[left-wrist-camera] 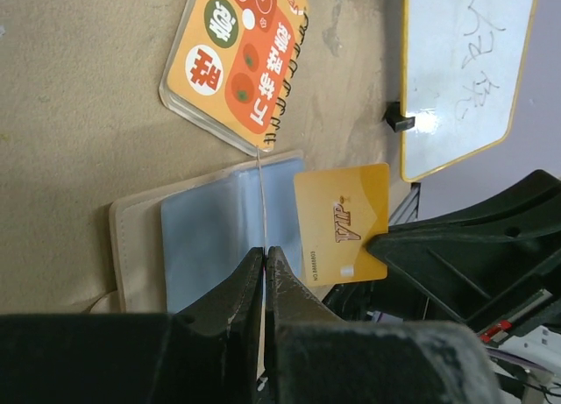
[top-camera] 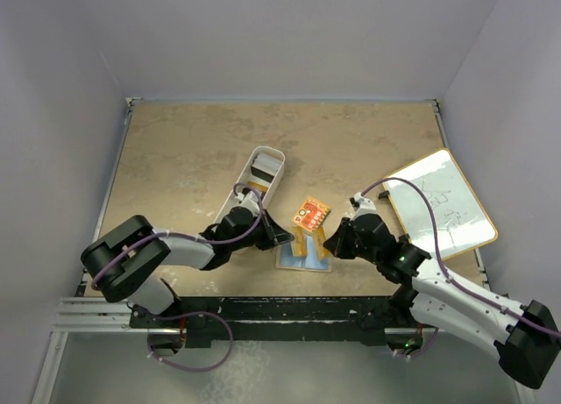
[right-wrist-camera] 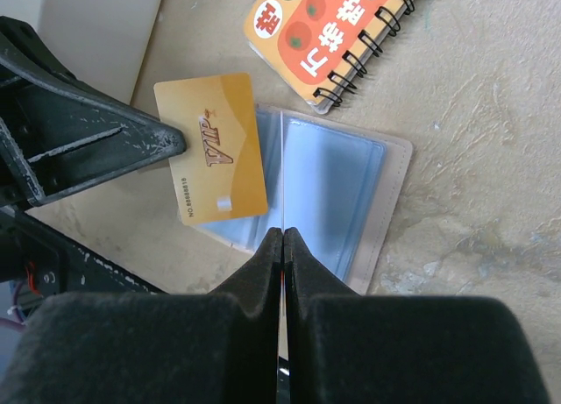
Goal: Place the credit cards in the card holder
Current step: Insert the credit card into the card holder.
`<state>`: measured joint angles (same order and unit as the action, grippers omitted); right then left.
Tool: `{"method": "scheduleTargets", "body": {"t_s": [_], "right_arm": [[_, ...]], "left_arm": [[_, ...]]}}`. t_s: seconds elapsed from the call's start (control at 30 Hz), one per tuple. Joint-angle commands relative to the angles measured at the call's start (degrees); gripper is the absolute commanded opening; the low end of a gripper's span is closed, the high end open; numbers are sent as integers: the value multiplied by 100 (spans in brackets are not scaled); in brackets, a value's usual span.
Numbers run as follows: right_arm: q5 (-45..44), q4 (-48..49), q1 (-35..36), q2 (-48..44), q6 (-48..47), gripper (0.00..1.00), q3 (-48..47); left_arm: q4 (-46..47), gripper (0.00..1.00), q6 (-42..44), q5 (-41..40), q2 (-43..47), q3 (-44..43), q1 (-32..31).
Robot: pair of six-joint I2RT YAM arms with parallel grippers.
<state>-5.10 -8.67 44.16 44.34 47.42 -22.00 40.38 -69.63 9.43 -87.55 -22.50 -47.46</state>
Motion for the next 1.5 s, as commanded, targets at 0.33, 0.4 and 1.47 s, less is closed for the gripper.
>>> {"method": "scheduleTargets", "body": {"t_s": [0.33,0.4,1.47], "right_arm": [[237,524,-28,279,81,0,178],[191,419,-26,285,70,0,126],[-285,-414,-29,516,-612,0,-270]], "left_arm": [[-1994,0,698,-672,203,-1131,-576],[-2334,0,700,-842,110,-1257,-657],[-4480,0,2048,-1117,89,-2221,-726]]}}
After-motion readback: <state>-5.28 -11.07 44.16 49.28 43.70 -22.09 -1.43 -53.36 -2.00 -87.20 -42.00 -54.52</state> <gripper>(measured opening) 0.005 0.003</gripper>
